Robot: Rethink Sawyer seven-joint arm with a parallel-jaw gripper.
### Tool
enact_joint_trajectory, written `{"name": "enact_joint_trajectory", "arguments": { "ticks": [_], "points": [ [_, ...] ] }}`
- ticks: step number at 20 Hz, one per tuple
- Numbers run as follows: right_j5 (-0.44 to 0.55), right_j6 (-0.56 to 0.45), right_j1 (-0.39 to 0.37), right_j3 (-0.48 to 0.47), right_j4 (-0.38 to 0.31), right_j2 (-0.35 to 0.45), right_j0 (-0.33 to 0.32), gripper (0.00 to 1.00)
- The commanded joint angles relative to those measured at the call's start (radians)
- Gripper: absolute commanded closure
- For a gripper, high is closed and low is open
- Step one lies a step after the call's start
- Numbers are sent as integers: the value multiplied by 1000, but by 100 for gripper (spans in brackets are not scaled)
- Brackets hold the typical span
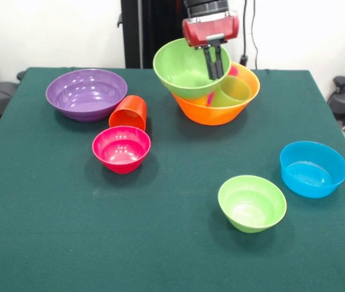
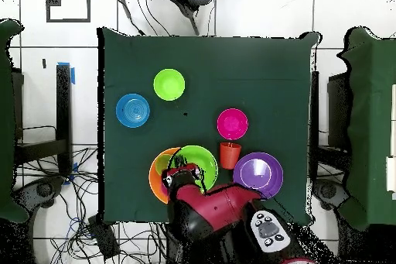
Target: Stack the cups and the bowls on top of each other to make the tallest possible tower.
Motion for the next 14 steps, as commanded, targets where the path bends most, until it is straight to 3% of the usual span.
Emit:
{"name": "enact_joint_trajectory", "arguments": {
  "ticks": [1,8,14],
  "points": [
    [107,144,60,12,52,151,-9,100],
    [249,77,115,8,74,222,-48,100],
    [299,48,168,-18,63,185,-19,100]
  ]
}}
